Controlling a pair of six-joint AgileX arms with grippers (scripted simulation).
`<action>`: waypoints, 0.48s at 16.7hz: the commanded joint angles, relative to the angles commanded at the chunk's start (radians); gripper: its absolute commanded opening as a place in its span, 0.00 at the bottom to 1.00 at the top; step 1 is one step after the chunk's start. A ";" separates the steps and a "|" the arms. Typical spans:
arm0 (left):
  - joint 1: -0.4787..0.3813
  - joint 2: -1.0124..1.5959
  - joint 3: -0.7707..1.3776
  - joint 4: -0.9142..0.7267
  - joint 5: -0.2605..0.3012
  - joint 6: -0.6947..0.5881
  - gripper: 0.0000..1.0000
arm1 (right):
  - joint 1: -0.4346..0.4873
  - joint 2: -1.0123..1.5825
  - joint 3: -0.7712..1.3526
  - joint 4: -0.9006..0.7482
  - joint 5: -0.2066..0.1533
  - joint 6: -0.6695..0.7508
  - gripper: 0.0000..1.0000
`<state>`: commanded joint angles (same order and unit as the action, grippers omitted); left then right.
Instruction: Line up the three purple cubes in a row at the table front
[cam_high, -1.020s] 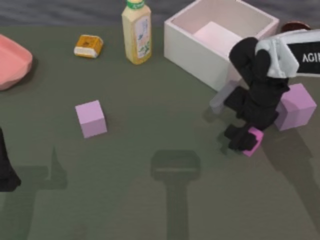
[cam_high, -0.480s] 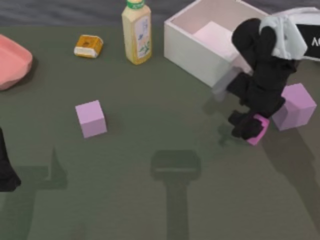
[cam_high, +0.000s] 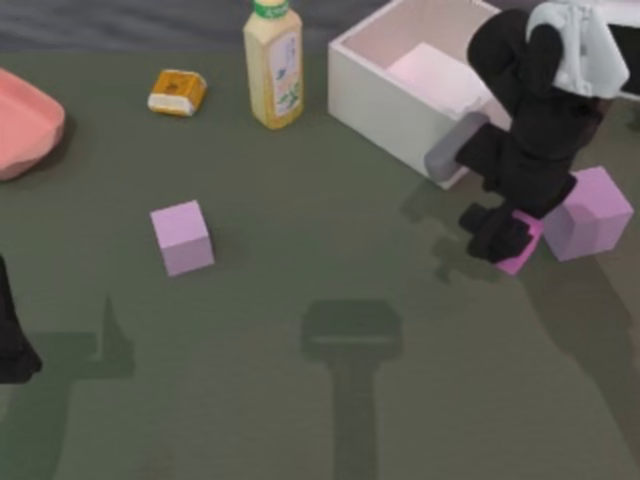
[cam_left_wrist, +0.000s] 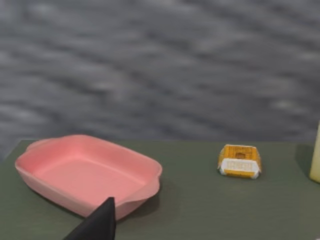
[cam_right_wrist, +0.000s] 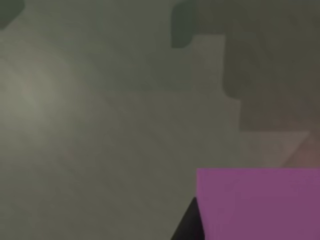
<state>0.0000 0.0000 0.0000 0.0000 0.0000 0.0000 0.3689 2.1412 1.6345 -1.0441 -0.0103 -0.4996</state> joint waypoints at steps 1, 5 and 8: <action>0.000 0.000 0.000 0.000 0.000 0.000 1.00 | 0.012 -0.012 -0.013 0.002 0.000 -0.011 0.00; 0.000 0.000 0.000 0.000 0.000 0.000 1.00 | 0.130 -0.120 -0.138 0.018 -0.004 -0.116 0.00; 0.000 0.000 0.000 0.000 0.000 0.000 1.00 | 0.259 -0.225 -0.263 0.031 -0.008 -0.230 0.00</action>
<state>0.0000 0.0000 0.0000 0.0000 0.0000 0.0000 0.6279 1.9166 1.3720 -1.0129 -0.0182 -0.7301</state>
